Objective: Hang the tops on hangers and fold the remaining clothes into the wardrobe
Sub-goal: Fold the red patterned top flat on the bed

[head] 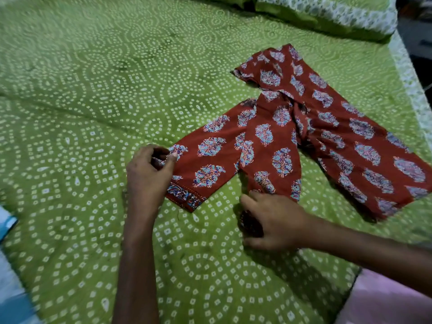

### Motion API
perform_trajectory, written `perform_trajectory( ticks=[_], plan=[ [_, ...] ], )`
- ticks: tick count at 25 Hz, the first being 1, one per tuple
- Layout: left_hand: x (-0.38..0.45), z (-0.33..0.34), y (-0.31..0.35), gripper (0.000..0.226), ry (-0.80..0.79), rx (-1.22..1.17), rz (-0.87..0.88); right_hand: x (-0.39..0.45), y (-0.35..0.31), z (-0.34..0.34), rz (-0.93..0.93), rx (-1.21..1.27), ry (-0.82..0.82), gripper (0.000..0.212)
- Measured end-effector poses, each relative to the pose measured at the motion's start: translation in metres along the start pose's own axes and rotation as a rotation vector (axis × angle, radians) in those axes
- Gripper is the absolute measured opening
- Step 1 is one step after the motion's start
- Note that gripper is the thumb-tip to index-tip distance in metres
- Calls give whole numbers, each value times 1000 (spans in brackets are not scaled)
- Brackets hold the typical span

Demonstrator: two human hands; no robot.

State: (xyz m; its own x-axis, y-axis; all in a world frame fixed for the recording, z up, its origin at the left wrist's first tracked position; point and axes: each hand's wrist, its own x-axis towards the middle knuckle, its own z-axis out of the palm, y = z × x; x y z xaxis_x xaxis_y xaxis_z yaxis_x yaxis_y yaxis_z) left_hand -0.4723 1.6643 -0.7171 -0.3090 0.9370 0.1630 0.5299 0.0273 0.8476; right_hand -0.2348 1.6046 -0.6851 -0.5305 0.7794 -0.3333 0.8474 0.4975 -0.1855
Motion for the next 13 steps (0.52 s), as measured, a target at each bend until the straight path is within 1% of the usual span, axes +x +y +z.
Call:
perform_trajectory(
  ticks=[1,2,3,4,5,6,7,8,9,10,11,12,13],
  plan=[
    [-1,1,2,8,-26,-23,-10,-6,-1,15,12,-42,49,43],
    [-1,2,0,6,-40,-37,-33,-4,-2,21,57,106,112,31],
    [1,1,-3,7,-46,-50,-66,5,-2,21,162,426,222,16],
    [3,0,-7,9,-54,-71,-110,17,0,14,304,821,362,8],
    [5,0,-11,15,-69,-111,-159,32,1,1,410,1176,483,14],
    [6,-1,-13,22,-84,-190,-217,48,-1,-15,424,1446,560,18],
    [7,-1,-14,27,-95,-290,-279,65,-10,-30,381,1595,585,19],
    [8,-2,-14,32,-102,-390,-339,84,-23,-42,322,1633,562,16],
    [9,-5,-11,39,-111,-470,-399,102,-37,-49,270,1568,501,10],
    [10,-8,-11,47,-126,-525,-462,118,-50,-53,241,1430,415,5],
    [11,-11,-11,53,-141,-551,-517,130,-60,-52,220,1269,296,4],
    [12,-13,-13,55,-150,-543,-558,137,-67,-45,198,1110,173,5],
    [13,-15,-14,54,-148,-482,-570,138,-68,-38,175,961,100,10]
  ],
)
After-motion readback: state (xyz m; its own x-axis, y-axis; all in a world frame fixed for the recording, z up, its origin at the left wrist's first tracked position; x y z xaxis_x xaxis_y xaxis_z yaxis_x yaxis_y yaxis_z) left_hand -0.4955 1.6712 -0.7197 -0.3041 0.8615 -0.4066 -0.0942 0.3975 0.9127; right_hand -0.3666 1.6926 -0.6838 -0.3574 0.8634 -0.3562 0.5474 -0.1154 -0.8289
